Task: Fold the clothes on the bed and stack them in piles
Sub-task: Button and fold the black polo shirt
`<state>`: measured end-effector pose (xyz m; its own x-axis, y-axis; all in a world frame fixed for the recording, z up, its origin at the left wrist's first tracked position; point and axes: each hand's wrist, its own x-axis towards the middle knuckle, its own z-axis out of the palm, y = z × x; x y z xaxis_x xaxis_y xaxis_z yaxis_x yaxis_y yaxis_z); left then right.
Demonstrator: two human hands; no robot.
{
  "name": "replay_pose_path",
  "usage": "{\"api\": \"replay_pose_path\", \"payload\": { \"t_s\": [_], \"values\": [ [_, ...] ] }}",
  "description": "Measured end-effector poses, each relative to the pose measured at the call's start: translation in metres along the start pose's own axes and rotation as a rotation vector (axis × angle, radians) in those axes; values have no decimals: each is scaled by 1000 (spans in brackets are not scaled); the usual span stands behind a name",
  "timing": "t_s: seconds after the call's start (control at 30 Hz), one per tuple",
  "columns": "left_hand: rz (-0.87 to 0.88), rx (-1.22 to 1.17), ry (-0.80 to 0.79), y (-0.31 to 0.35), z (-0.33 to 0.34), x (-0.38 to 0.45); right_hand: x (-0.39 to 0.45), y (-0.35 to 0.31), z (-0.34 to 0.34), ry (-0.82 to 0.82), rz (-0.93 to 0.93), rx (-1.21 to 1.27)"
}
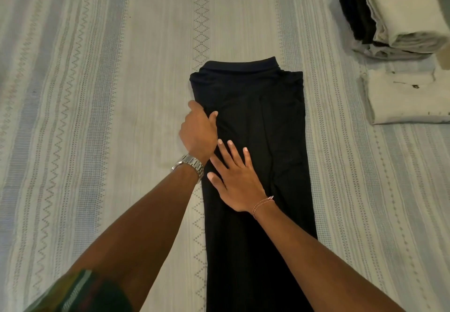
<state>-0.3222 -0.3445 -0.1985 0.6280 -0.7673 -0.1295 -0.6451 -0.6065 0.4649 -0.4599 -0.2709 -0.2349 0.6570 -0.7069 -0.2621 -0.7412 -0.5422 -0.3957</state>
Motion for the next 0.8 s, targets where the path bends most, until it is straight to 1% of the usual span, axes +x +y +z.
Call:
{"api": "replay_pose_path", "payload": {
  "t_s": [0.03,0.07,0.1,0.13,0.17,0.2,0.23,0.27,0.3,0.37,0.4,0.47,0.53,0.6,0.63,0.7,0.73,0.8],
  "values": [
    [16,34,57,4,0,-4,1,2,-4,-19,-13,89],
    [58,55,104,9,-2,-10,1,2,-9,-9,-12,235],
    [119,42,123,15,-1,-16,-4,3,-17,65,5,395],
    [184,-10,95,19,1,-22,-10,4,-24,210,33,507],
    [259,-77,30,24,3,-29,-18,6,-29,411,94,536],
    [325,-137,-55,28,7,-36,-30,7,-33,595,203,498],
    [358,-184,-138,31,13,-40,-40,8,-37,720,360,457],
    [351,-222,-223,37,19,-43,-49,10,-41,773,535,447],
    [307,-241,-308,42,25,-44,-56,12,-43,762,696,480],
    [185,-264,-414,54,39,-43,-60,18,-45,650,949,591],
    [124,-282,-438,62,44,-42,-61,24,-48,606,1028,641],
    [-15,-363,-487,75,52,-36,-56,33,-51,570,1114,734],
    [-172,-511,-550,85,53,-30,-49,41,-52,571,1128,837],
    [-303,-663,-634,92,49,-27,-46,43,-51,587,1075,939],
    [-352,-718,-688,94,46,-27,-46,41,-51,599,1030,952],
    [-397,-776,-760,94,42,-24,-51,35,-53,620,931,918],
    [-403,-811,-762,94,40,-21,-53,33,-53,630,881,906],
    [-393,-868,-715,87,39,-15,-58,28,-53,645,792,884]
  ]
}}
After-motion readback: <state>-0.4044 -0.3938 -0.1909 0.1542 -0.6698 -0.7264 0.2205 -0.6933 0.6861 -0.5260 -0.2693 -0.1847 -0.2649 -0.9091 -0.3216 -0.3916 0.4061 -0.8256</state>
